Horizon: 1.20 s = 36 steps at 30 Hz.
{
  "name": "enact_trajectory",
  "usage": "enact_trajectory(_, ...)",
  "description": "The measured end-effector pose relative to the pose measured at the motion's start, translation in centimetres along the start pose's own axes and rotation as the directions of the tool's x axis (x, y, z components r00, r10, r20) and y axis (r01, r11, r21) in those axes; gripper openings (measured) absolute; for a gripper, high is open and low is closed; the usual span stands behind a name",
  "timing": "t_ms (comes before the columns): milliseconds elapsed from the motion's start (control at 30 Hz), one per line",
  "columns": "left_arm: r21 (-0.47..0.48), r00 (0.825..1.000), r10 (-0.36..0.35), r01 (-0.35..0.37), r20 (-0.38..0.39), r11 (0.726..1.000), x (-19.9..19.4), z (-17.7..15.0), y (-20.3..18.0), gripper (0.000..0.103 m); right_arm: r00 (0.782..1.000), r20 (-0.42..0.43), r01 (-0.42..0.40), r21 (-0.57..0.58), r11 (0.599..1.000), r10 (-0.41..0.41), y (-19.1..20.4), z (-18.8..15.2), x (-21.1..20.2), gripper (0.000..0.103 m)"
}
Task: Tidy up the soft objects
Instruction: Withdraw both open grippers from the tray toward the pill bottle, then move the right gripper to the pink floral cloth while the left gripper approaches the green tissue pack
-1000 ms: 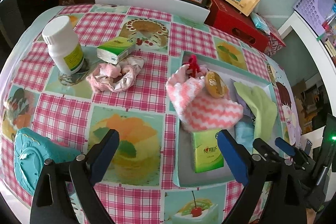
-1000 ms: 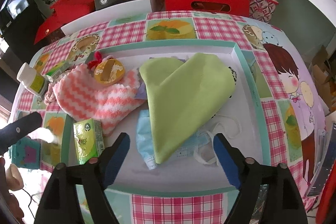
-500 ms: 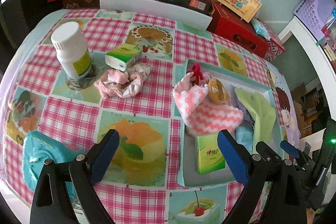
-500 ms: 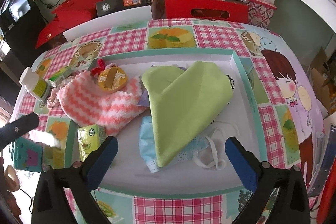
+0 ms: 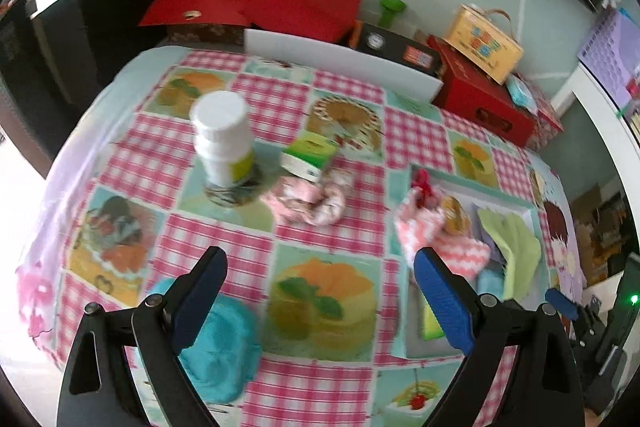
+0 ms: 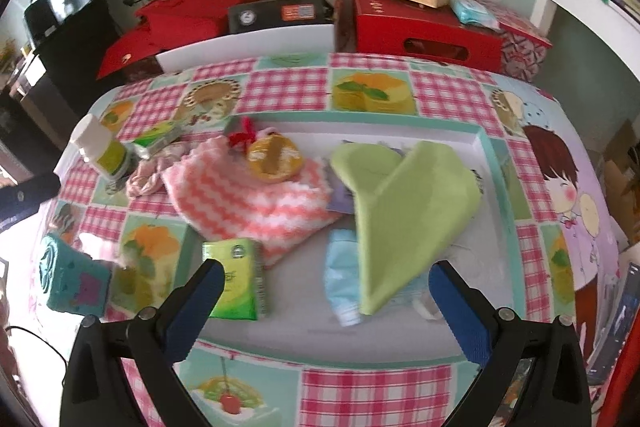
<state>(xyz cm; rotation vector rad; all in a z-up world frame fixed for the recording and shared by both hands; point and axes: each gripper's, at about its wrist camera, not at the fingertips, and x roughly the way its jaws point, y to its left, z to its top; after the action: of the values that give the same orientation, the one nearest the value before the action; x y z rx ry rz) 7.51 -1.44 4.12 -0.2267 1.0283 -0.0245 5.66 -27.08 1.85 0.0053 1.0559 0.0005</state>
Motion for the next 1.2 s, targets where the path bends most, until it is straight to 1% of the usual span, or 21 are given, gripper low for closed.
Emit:
enact_trajectory(133, -0.055, 1.0, 0.029, -0.029, 0.008, 0.998, -0.2, 0.4, 2.6, 0.095, 1.0, -0.01, -0.008, -0.027, 1.0, 0.008, 1.3, 0.0, 0.4, 0.103)
enact_trajectory(300, -0.125, 0.999, 0.054, -0.054, -0.004, 0.991, 0.1, 0.6, 5.6, 0.095, 1.0, -0.02, -0.014, -0.056, 0.998, 0.013, 2.5, 0.0, 0.8, 0.103)
enact_trajectory(500, -0.159, 0.998, 0.067, -0.068, -0.014, 0.985, 0.4, 1.1, 7.8, 0.095, 0.999, -0.03, -0.033, -0.097, 0.995, 0.03, 4.7, 0.3, 1.4, 0.103)
enact_trajectory(567, -0.159, 0.998, 0.065, -0.067, -0.021, 0.985, 0.7, 1.3, 8.1, 0.095, 0.999, -0.032, -0.042, -0.112, 0.993, 0.039, 5.4, 0.4, 1.5, 0.103)
enact_trajectory(667, -0.15, 0.998, 0.036, -0.043, -0.048, 0.988, 1.4, 1.6, 8.5, 0.095, 0.998, -0.029, -0.06, -0.147, 0.987, 0.056, 6.7, 0.8, 1.8, 0.103)
enact_trajectory(800, -0.091, 0.995, 0.032, -0.041, -0.091, 0.995, 2.5, 2.4, 8.4, 0.095, 0.995, -0.028, -0.094, -0.17, 0.981, 0.091, 8.2, 1.4, 2.1, 0.103)
enact_trajectory(900, -0.069, 0.992, 0.022, -0.031, -0.123, 0.997, 3.3, 3.2, 8.5, 0.095, 0.995, -0.023, -0.105, -0.184, 0.977, 0.102, 9.2, 2.1, 2.4, 0.103)
enact_trajectory(1000, -0.069, 0.988, 0.011, -0.021, -0.152, 0.997, 4.0, 3.8, 8.6, 0.095, 0.993, -0.021, -0.121, -0.197, 0.973, 0.12, 10.3, 2.9, 2.7, 0.103)
enact_trajectory(1200, -0.077, 0.986, 0.003, -0.017, -0.169, 0.997, 5.0, 4.7, 8.7, 0.095, 0.987, -0.013, -0.156, -0.244, 0.957, 0.158, 13.0, 4.8, 3.4, 0.103)
